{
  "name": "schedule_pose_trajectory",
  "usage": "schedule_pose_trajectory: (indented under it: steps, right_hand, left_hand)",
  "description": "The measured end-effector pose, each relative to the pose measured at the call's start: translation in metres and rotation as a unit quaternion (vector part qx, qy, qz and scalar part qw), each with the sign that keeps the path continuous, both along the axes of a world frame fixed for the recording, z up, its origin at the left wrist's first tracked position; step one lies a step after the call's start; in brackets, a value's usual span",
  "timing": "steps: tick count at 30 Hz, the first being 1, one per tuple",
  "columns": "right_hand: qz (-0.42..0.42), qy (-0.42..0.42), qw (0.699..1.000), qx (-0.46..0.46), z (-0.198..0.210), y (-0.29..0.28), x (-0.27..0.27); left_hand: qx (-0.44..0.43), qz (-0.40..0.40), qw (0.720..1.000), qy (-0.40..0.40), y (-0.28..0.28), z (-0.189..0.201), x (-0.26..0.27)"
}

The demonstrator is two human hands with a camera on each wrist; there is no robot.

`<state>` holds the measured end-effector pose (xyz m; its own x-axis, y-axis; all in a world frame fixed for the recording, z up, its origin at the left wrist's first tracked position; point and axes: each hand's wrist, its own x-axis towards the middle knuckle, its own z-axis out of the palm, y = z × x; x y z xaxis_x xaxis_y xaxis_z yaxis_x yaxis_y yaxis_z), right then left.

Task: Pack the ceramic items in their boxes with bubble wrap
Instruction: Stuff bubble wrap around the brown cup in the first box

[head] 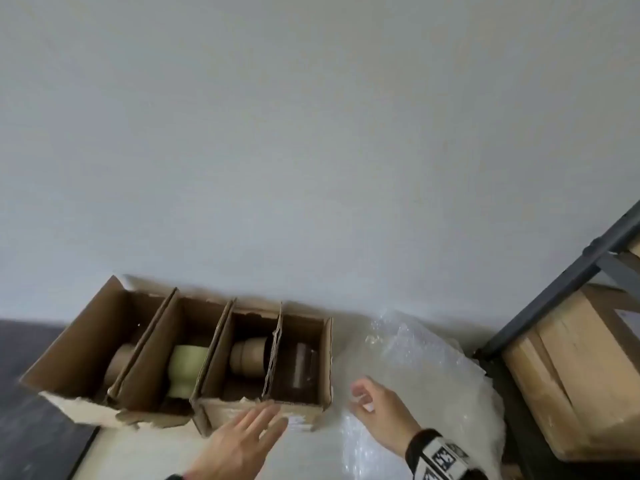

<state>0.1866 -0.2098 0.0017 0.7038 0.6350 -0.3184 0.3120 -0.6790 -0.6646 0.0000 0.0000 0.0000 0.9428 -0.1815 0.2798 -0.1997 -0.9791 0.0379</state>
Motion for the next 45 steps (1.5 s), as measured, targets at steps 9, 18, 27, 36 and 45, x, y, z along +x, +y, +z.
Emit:
schedule_pose_trajectory:
  steps: [9,18,27,36,45]
  right_hand:
    - [-0.047,0.018,0.999,0.010,-0.013,0.047,0.005]
    - [-0.046,-0.074,0.996,-0.001,-0.021,0.036,0.007]
    - [0.025,-0.148,0.989,-0.004,-0.018,0.051,0.014]
    - [0.010,-0.110,0.994,-0.010,-0.017,0.059,0.012]
    - [0.011,-0.052,0.999,-0.003,-0.008,0.014,-0.007]
  left_hand:
    - [0.018,0.021,0.997,0.067,-0.023,-0.017,0.038]
    - [-0.004,-0.028,1.000,-0.010,-0.025,-0.020,0.020]
    - [0.015,-0.066,0.998,0.019,-0.019,-0.025,-0.042]
    - [0.010,0.006,0.996,0.091,0.014,-0.022,-0.079]
    - [-0.057,0.111,0.972,0.197,0.012,-0.002,-0.083]
